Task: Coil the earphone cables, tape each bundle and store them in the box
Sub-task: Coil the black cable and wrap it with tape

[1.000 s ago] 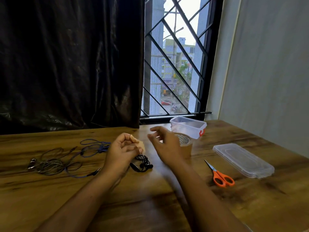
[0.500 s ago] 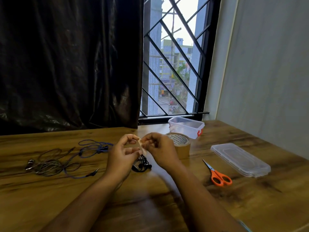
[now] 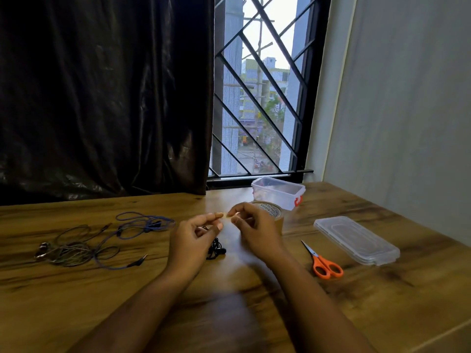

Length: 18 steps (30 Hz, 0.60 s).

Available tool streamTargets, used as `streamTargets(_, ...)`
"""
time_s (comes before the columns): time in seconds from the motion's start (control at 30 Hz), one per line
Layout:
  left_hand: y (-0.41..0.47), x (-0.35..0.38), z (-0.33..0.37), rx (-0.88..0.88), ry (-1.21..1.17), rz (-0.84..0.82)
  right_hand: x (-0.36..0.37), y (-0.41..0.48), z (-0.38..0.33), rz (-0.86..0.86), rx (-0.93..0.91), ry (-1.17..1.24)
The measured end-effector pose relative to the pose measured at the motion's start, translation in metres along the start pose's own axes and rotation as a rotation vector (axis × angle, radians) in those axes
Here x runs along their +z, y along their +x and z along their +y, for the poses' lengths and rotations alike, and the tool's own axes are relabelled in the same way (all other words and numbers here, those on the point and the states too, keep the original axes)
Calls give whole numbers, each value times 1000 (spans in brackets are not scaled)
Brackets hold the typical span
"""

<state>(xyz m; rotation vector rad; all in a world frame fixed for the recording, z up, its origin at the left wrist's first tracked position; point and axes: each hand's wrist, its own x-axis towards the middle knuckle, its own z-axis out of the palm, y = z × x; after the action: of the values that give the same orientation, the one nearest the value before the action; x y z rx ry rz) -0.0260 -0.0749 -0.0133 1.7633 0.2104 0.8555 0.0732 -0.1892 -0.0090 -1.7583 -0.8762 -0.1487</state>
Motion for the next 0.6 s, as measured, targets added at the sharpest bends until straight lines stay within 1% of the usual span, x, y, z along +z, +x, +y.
streamTargets(0.1,-10,15,-1,0,28,-91,-18,-9,7,63,-1,-14)
streamTargets(0.2,-12,34,-3,-23,73,-115,-32,-15,12,129,59,5)
streamTargets(0.33,-4,67,-3,-151,12,-57,-37,-16,16,189,0,-143)
streamTargets(0.37,-2,73,-3,-169,4,-38,-37,-14,20,196,17,-178)
streamTargets(0.47,3,78,-11,-186,46,15,-38,-10,26,182,68,-257)
streamTargets(0.6,8,75,-21,-208,21,48,-34,-7,26,134,56,-358)
